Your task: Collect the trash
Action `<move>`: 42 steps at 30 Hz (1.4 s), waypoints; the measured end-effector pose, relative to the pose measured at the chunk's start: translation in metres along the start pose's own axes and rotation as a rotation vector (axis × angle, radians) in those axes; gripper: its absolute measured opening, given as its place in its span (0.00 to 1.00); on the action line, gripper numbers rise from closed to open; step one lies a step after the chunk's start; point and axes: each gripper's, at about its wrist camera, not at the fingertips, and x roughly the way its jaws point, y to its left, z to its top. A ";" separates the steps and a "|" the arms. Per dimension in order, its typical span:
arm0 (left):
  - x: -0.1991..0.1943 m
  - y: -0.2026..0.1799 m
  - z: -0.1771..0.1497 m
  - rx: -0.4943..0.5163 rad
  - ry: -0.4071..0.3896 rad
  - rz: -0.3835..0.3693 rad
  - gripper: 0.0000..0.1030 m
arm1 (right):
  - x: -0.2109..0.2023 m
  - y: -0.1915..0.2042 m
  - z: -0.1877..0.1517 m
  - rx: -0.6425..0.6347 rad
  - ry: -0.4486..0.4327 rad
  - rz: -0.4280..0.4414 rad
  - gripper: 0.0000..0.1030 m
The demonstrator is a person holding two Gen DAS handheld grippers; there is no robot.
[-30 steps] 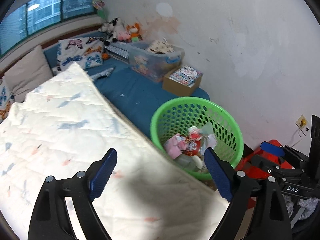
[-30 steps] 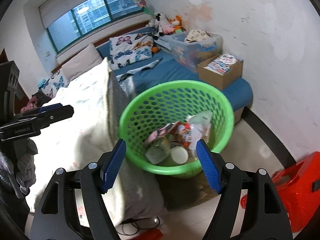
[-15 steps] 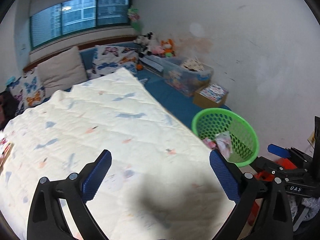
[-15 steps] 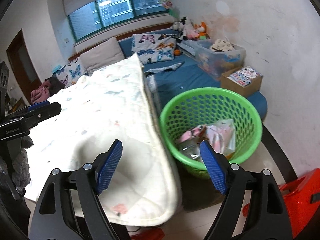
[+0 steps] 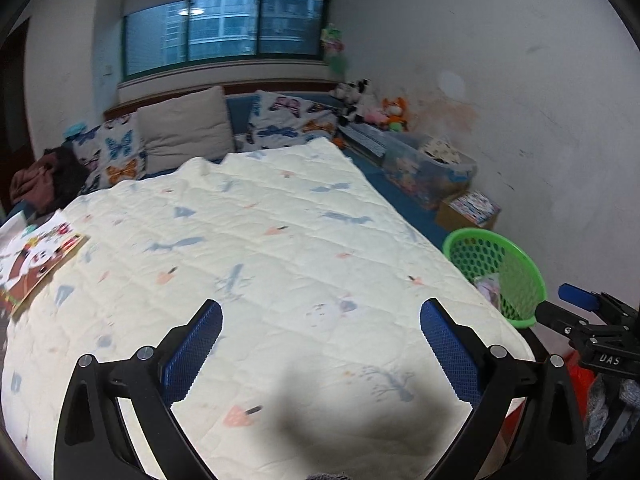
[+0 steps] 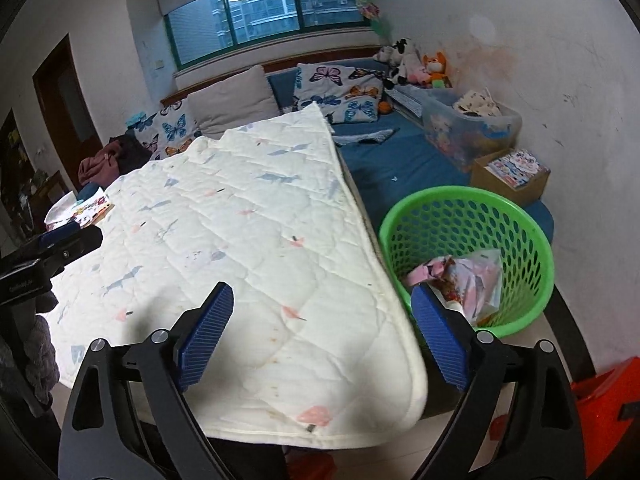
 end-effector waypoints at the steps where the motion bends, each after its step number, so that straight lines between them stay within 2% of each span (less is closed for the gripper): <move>1: -0.003 0.003 -0.001 -0.008 -0.006 0.007 0.93 | -0.001 0.003 0.000 -0.004 -0.004 -0.001 0.89; 12: -0.037 0.029 -0.009 -0.058 -0.076 0.098 0.93 | -0.008 0.039 0.002 -0.033 -0.050 0.007 0.93; 23: -0.054 0.047 -0.021 -0.100 -0.099 0.156 0.93 | -0.012 0.067 0.000 -0.081 -0.076 0.017 0.96; 35: -0.059 0.040 -0.024 -0.083 -0.114 0.210 0.93 | -0.012 0.071 -0.004 -0.083 -0.083 0.021 0.96; 42: -0.062 0.037 -0.025 -0.084 -0.124 0.208 0.93 | -0.012 0.071 -0.003 -0.082 -0.088 0.021 0.96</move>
